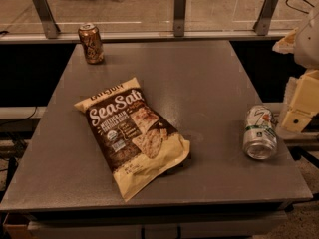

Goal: Move brown chip bag near orange can

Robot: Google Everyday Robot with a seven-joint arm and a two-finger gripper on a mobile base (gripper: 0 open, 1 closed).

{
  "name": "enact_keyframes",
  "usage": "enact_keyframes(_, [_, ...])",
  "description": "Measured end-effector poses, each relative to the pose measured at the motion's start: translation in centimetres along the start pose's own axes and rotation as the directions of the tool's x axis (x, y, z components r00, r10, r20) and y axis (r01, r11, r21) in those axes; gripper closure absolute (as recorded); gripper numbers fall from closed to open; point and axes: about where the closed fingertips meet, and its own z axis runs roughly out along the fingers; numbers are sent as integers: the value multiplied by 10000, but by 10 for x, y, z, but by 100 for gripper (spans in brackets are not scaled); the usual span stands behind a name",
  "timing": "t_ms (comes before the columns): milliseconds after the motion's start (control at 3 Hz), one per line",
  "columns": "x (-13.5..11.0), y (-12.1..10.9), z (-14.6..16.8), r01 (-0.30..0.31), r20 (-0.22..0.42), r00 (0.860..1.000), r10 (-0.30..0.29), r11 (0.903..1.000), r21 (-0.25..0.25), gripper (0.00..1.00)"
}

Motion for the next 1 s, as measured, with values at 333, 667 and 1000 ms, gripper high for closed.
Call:
enact_keyframes(333, [0,0,0,0,1,10000,0,10000,2,0])
enact_keyframes(667, [-3,1,5,-31,208,9998,32,10000,-67,0])
enact_keyframes(1000, [-28,15,31,67,854,9963,-28,9989,-457,0])
